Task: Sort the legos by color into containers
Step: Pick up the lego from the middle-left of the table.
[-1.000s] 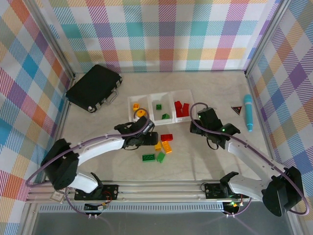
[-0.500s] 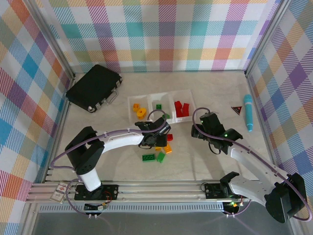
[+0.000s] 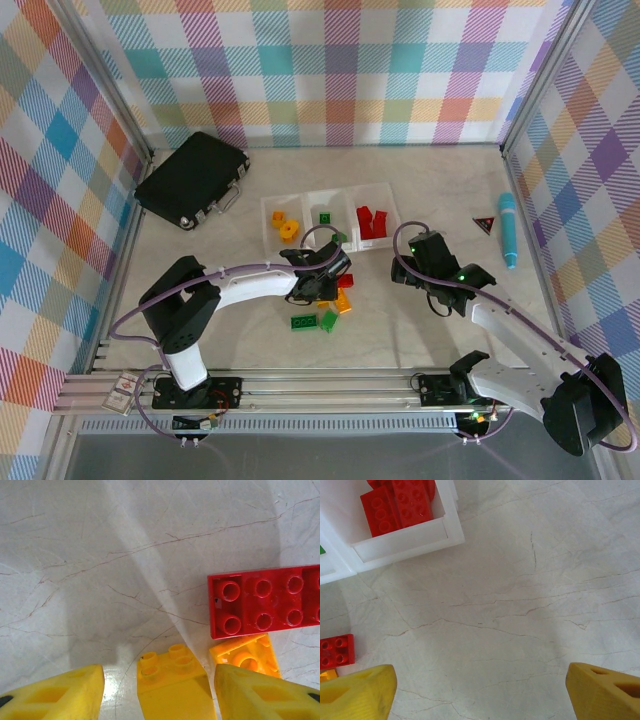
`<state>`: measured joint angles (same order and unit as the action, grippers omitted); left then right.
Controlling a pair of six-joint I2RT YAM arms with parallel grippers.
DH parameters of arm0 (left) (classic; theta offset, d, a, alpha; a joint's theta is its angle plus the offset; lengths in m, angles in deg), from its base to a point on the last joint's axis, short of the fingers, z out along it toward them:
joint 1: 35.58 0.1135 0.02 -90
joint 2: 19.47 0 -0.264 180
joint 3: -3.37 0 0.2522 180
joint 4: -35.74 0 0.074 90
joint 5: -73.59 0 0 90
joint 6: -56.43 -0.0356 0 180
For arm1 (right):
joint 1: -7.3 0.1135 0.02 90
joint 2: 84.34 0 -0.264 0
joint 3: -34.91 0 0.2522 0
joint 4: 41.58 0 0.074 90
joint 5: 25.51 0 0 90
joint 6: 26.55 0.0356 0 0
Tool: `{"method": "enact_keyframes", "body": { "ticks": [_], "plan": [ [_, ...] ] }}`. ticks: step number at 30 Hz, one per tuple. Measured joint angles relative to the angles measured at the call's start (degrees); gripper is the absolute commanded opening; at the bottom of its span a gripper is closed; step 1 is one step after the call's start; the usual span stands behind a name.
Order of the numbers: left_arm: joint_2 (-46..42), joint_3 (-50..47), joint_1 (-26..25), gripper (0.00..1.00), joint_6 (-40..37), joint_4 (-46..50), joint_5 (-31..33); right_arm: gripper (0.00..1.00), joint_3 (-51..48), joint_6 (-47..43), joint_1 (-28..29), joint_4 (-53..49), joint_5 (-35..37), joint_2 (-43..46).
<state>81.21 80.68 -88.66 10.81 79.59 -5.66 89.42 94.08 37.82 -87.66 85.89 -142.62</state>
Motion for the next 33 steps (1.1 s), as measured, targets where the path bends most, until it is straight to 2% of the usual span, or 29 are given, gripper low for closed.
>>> {"method": "enact_keyframes", "body": {
  "ticks": [12, 20, 24, 30, 33],
  "plan": [
    [1.95, 0.04, 0.00, 0.55, 0.02, -0.02, -0.22, 0.88, -0.70, 0.00, -0.09, 0.17, -0.22, 0.42],
    [2.58, 0.04, -0.02, 0.39, 0.83, 0.02, -0.20, 0.88, -0.70, 0.00, -0.09, 0.17, -0.24, 1.11],
    [2.56, 0.15, -0.04, 0.37, 0.87, 0.28, -0.04, 0.88, -0.70, -0.02, -0.11, 0.17, -0.24, 1.40],
    [1.73, 0.13, -0.04, 0.25, 1.01, 1.44, 0.90, 0.88, -1.09, -0.20, -0.15, 0.15, -0.24, 1.90],
    [0.24, 0.13, -0.04, 0.22, 0.98, 1.55, 1.09, 0.88, -1.49, -0.20, -0.15, 0.15, -0.24, 2.23]
  ]
}}
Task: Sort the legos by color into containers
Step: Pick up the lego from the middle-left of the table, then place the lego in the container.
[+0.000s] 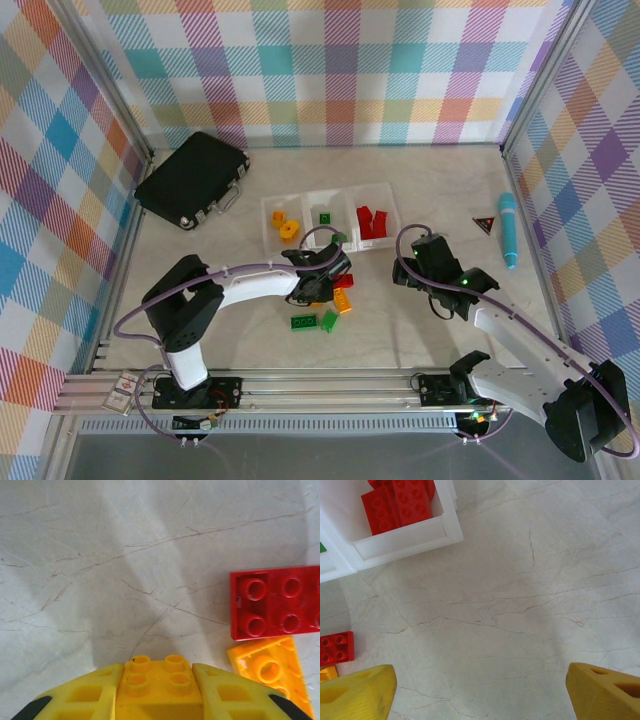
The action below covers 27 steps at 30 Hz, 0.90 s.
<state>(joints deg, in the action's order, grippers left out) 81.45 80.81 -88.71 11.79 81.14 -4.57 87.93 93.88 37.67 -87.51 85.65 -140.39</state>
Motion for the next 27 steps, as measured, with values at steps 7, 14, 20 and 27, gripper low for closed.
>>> {"method": "enact_keyframes", "body": {
  "ticks": [7, 14, 20, 27],
  "plan": [
    [-6.78, 0.00, 0.83, 0.14, -0.17, 1.42, 2.08, 0.88, -0.11, -0.72, 0.00, 0.09, -0.74, 0.04],
    [-14.25, 1.16, 8.44, 0.11, -2.93, 3.96, 4.87, 0.91, -0.98, -1.05, -0.04, 1.11, -2.43, 0.79],
    [-13.31, 5.18, 19.19, 0.09, -7.21, 4.17, 5.25, 0.91, -3.56, -1.05, -0.04, 3.02, -5.97, 1.51],
    [-3.50, 15.21, 25.57, 0.09, -12.02, 1.46, 2.58, 0.91, -5.11, -0.83, -0.04, 2.95, -8.52, 3.37]
  ]
}}
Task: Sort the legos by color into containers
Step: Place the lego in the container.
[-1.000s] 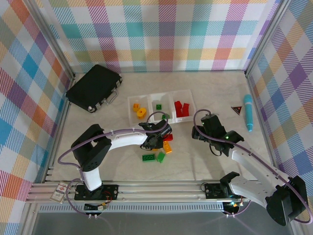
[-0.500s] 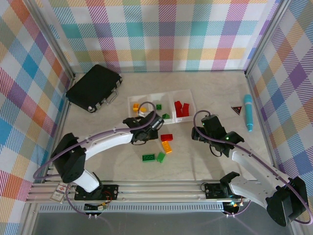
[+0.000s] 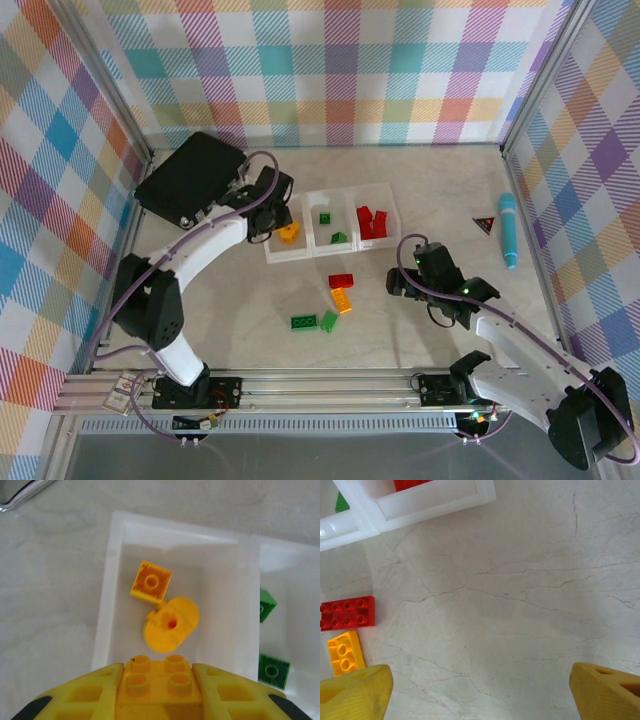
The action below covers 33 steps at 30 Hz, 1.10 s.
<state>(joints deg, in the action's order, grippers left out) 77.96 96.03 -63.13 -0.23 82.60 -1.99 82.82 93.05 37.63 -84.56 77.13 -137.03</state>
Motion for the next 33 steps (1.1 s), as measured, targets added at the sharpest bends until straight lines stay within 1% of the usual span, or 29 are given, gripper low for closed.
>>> {"method": "enact_keyframes", "body": {
  "ticks": [6, 9, 13, 15, 16, 20, 22, 25, 30, 33],
  "plan": [
    [8.26, 5.31, 2.64, 0.11, -1.97, -2.01, -3.58, 0.91, -0.61, 0.00, 0.00, -0.48, -0.81, 3.61],
    [11.37, 7.58, 2.73, 0.16, -2.73, -2.34, -5.01, 0.91, -0.90, 0.00, 0.00, -1.42, -0.79, 4.55],
    [14.29, 9.33, 2.73, 0.30, -2.99, -3.43, -6.91, 0.91, -1.20, 0.00, 0.00, -2.29, -0.96, 5.64],
    [15.10, 9.55, 2.73, 0.43, -3.10, -3.69, -7.69, 0.91, -1.22, -0.02, 0.00, -2.67, -1.36, 6.08],
    [15.34, 9.55, 2.73, 0.47, -3.30, -3.72, -7.98, 0.91, -1.27, -0.02, 0.00, -2.89, -1.60, 6.34],
    [15.17, 9.20, 2.73, 0.61, -3.76, -5.31, -9.03, 0.91, -1.27, 0.00, 0.00, -3.76, -2.95, 6.62],
    [14.01, 7.63, 2.73, 0.69, -4.61, -7.08, -9.42, 0.91, -1.27, 0.00, 0.00, -4.28, -3.96, 6.60],
    [10.03, 3.26, 2.73, 0.74, -5.22, -8.98, -9.90, 0.91, -1.27, 0.00, 0.00, -4.96, -5.64, 6.32],
    [-2.08, -6.34, 2.73, 0.83, -6.51, -13.18, -10.14, 0.91, -1.03, 0.09, 0.00, -5.42, -8.41, 4.98],
    [-11.17, -12.04, 2.73, 0.91, -7.78, -16.28, -10.38, 0.90, -0.33, 0.42, 0.00, -5.44, -10.27, 3.32]
  ]
}}
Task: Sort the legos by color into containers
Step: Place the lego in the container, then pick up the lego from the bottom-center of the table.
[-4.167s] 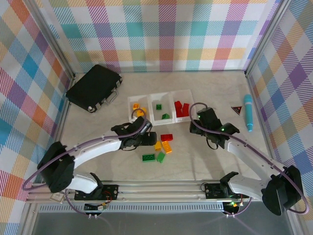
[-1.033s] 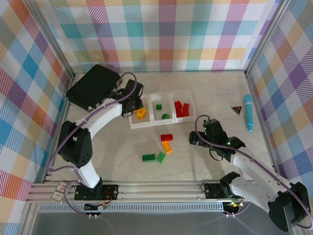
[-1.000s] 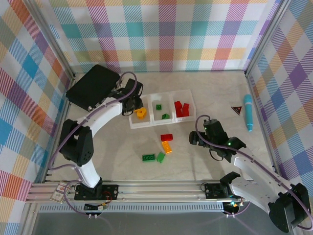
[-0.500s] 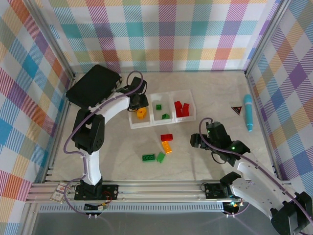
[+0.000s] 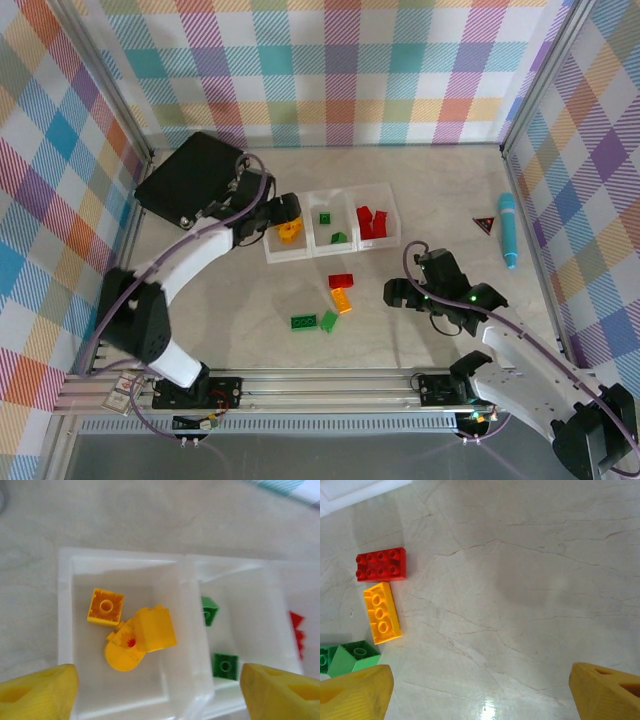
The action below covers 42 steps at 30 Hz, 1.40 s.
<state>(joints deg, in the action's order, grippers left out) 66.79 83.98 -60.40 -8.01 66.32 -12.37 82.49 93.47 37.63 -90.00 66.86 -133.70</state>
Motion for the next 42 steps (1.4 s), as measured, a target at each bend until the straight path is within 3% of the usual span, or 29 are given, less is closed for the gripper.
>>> {"method": "enact_keyframes", "body": {
  "ticks": [4, 10, 18, 24, 32, 42],
  "plan": [
    [-11.28, -7.48, 0.00, 1.00, -0.85, -4.00, -0.48, 0.89, 1.46, 0.90, 0.00, 0.35, -2.43, -2.91],
    [-20.17, -14.64, -0.02, 1.00, -0.83, -3.17, -0.57, 0.88, 2.99, 2.60, 1.22, 2.69, -5.44, -7.82],
    [-30.10, -23.58, 0.00, 1.00, 0.52, 2.43, -0.55, 0.90, 8.83, 6.34, 10.08, 3.98, -4.31, -17.29],
    [-37.20, -24.33, 0.00, 1.00, 0.57, 3.28, -0.52, 0.91, 9.86, 18.32, 17.73, 5.44, 1.27, -19.91],
    [-39.56, -26.75, 0.00, 1.00, 0.59, 4.59, -0.59, 0.90, 11.30, 37.22, 28.17, 4.90, 11.04, -24.33],
    [-43.28, -29.92, 0.00, 1.00, 0.55, 5.75, -0.59, 0.89, 18.95, 48.89, 33.99, 2.93, 15.45, -36.52]
  ]
}}
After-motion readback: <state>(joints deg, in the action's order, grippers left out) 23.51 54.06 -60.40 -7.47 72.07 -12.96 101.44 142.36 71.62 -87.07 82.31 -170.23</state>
